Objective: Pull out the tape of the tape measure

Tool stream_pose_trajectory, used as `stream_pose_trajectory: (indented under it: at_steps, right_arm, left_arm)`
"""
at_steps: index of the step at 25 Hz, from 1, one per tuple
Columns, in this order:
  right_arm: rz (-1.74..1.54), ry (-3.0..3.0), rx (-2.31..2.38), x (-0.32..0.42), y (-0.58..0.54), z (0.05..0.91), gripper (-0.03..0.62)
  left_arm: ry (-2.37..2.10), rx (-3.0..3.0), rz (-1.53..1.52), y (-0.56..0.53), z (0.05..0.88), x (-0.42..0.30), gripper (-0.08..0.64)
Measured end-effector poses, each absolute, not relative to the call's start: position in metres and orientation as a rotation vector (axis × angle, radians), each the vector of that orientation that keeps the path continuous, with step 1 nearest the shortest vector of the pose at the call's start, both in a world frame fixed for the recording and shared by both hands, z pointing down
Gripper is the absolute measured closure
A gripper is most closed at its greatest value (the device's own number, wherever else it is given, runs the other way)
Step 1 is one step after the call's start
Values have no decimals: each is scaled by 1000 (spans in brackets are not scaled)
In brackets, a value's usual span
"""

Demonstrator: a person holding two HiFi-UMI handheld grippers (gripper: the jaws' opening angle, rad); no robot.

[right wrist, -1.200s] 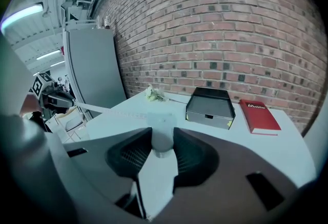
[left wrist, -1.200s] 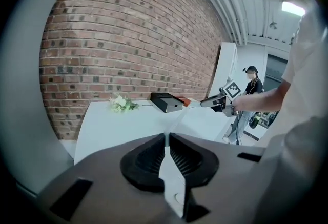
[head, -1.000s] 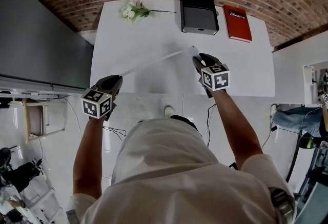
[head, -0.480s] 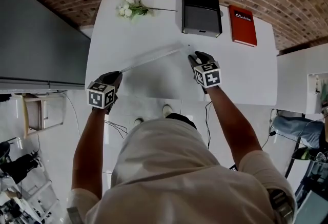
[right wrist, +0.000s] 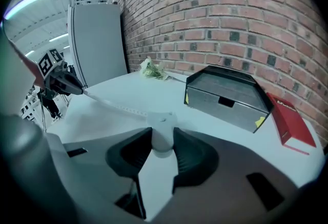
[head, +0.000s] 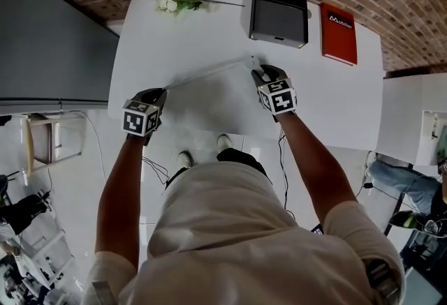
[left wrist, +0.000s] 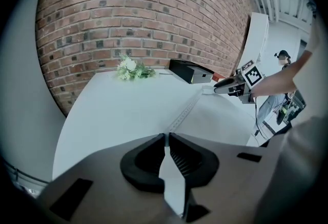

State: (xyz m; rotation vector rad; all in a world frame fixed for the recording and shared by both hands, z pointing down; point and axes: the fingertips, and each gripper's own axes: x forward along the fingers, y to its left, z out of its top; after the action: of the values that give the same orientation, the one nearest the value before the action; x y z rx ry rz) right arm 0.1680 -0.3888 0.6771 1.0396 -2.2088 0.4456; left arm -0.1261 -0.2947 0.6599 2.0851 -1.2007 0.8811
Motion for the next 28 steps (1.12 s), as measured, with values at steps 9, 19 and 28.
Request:
stream_pose_trajectory:
  at_steps: [9, 19, 28]
  right_arm:
    - [381, -2210, 983, 163, -386, 701, 456]
    - [372, -2206, 958, 165, -381, 711, 454]
    - [395, -2220, 920, 163, -379, 711, 449]
  left_arm:
    - [-1204, 2066, 968, -292, 683, -118, 531]
    - [-1238, 2034, 1065, -286, 697, -116, 529]
    - [-1261, 1983, 1107, -280, 706, -122, 491]
